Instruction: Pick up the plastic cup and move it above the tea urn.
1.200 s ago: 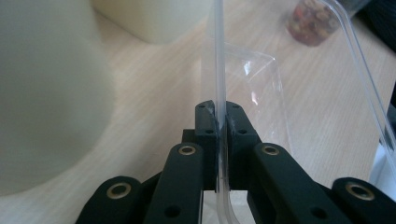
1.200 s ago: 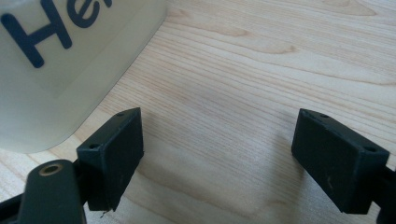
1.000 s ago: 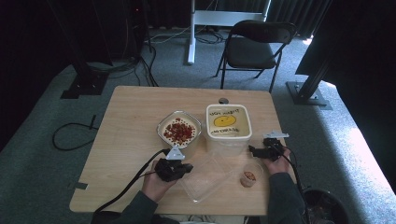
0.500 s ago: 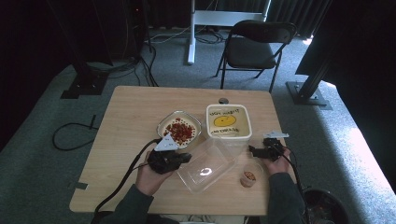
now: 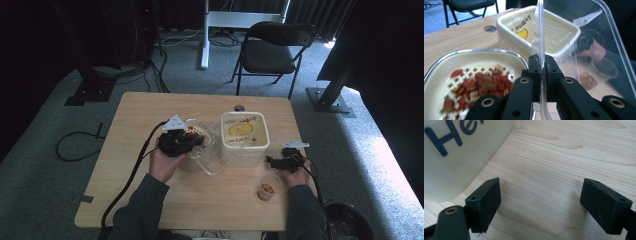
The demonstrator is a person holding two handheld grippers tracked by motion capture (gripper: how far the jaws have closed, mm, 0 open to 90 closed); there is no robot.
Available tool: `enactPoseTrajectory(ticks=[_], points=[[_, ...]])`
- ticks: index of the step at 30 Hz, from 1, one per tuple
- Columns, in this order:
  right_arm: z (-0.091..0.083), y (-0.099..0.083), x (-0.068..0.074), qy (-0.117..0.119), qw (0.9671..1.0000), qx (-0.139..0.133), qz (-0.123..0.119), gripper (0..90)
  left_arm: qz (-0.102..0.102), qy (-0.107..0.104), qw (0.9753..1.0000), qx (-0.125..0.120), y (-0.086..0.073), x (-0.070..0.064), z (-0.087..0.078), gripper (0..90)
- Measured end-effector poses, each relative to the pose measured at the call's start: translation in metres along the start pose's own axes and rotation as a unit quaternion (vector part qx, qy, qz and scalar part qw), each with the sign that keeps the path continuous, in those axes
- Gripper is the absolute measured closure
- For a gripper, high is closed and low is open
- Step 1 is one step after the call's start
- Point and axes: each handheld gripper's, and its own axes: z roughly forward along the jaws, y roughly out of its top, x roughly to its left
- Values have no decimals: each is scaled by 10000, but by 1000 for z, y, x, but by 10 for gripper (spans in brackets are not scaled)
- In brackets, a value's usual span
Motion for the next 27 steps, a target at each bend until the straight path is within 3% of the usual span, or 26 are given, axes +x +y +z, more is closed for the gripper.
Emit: enactPoseTrajectory(ticks=[10, 14, 19, 20, 21, 23, 25, 27], points=[[0, 0, 0, -1, 10000, -3, 0, 160, 110, 59, 9999, 70, 33, 2, 23, 868], [0, 0, 0, -1, 10000, -3, -1, 161, 258, 134, 9995, 144, 47, -1, 34, 867], [0, 0, 0, 0, 10000, -2, -3, 161, 314, 227, 9990, 233, 55, -1, 46, 856], [0, 0, 0, -2, 10000, -4, 0, 161, 237, 90, 9997, 19, 56, 1, 50, 698], [0, 0, 0, -1, 10000, -4, 1, 161, 240, 213, 9995, -38, 56, 0, 51, 589], [0, 0, 0, -1, 10000, -5, -3, 161, 253, 243, 9993, -100, 55, 1, 51, 400], [0, 0, 0, -1, 10000, -5, -4, 161, 252, 262, 9991, -204, 56, 0, 48, 305], [0, 0, 0, -3, 10000, -4, -3, 162, 353, 272, 9983, -389, 57, -3, 41, 298]])
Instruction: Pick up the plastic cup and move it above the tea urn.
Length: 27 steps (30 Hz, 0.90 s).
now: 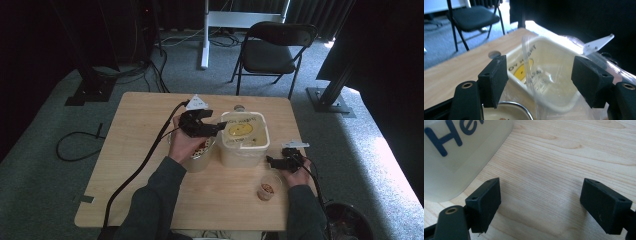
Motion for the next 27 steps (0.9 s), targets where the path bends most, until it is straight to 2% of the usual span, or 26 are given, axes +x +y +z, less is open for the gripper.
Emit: enactPoseTrajectory(ticks=[2, 5, 8, 13, 17, 20, 21, 24, 27], points=[[0, 0, 0, 1, 10000, 1, 4, 162, -23, 18, 9999, -108, 1, 0, -5, 294], [0, 0, 0, 1, 10000, 1, 1, 162, -23, 111, 9998, -143, 1, 0, -8, 286], [0, 0, 0, 1, 10000, 1, 3, 162, 17, 201, 9997, -111, 0, 0, -10, 284], [0, 0, 0, 0, 10000, 0, 3, 162, 34, 177, 9998, -21, -4, -2, -7, 280], [0, 0, 0, 0, 10000, 0, 4, 162, 116, 186, 9997, 52, -10, -12, -2, 253], [0, 0, 0, 1, 10000, 1, 5, 162, 117, 241, 9996, -12, -10, -24, 3, 186], [0, 0, 0, 1, 10000, 1, 5, 162, 117, 241, 9996, -12, -10, -24, 3, 170], [0, 0, 0, 1, 10000, 4, 1, 161, 38, 279, 9995, -166, -5, -32, 3, 129], [0, 0, 0, 1, 10000, 1, 3, 162, -9, 307, 9994, -166, -4, -33, 4, 104]])
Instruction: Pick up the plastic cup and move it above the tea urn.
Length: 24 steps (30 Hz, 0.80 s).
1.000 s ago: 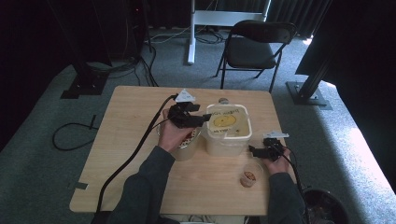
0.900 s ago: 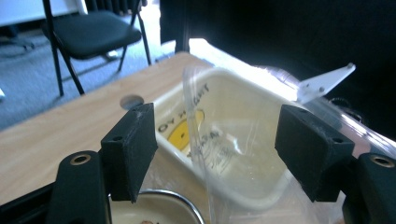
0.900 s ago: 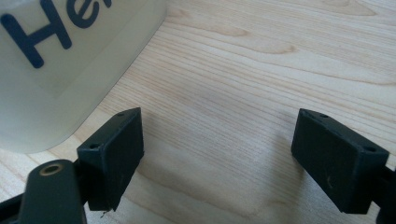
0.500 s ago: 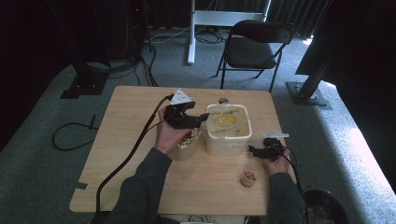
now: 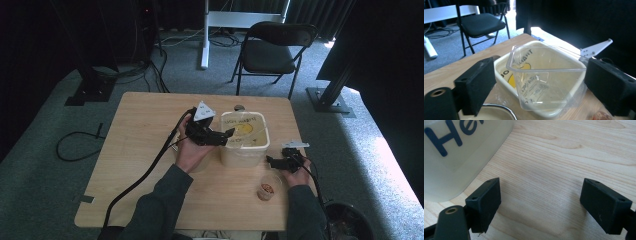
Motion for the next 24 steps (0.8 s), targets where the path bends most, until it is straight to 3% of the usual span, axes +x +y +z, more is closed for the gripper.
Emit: enactPoseTrajectory(ticks=[3, 9, 11, 13, 15, 18, 24], points=[[0, 0, 0, 0, 10000, 0, 2, 162, -123, 25, 9999, 3, 0, -1, 2, 40], [0, 0, 0, 0, 10000, 0, -2, 162, -107, 106, 9999, -18, 1, -13, 7, 15], [0, 0, 0, -1, 10000, 0, 2, 162, -11, 308, 9995, 122, 3, -20, 12, 5], [0, 0, 0, 3, 10000, 7, 7, 162, 22, 273, 9995, 136, 4, -24, 15, 5], [0, 0, 0, 2, 10000, 4, 7, 162, 84, 434, 9990, 82, 6, -30, 18, 5], [0, 0, 0, 1, 10000, 3, 8, 162, 87, 453, 9989, 82, 6, -34, 21, 4], [0, 0, 0, 1, 10000, 3, 7, 162, 356, 668, 9971, 69, 5, -47, 25, 4]])
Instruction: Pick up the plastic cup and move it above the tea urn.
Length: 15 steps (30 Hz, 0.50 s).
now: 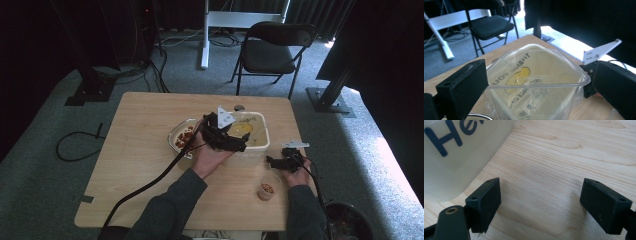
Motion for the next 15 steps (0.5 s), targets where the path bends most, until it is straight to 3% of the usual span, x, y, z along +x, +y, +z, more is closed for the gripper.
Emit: enactPoseTrajectory(ticks=[3, 8, 13, 15], points=[[0, 0, 0, 1, 10000, 1, 0, 162, 119, 105, 9999, 16, -3, -2, 3, 3], [0, 0, 0, 1, 10000, 1, 2, 162, 319, 521, 9981, -98, -1, 5, -3, 4], [0, 0, 0, 1, 10000, -2, 0, 162, 270, 773, 9966, -105, 1, 19, -9, 5], [0, 0, 0, 0, 10000, -1, -1, 162, 337, 900, 9953, -105, 1, 21, -11, 5]])
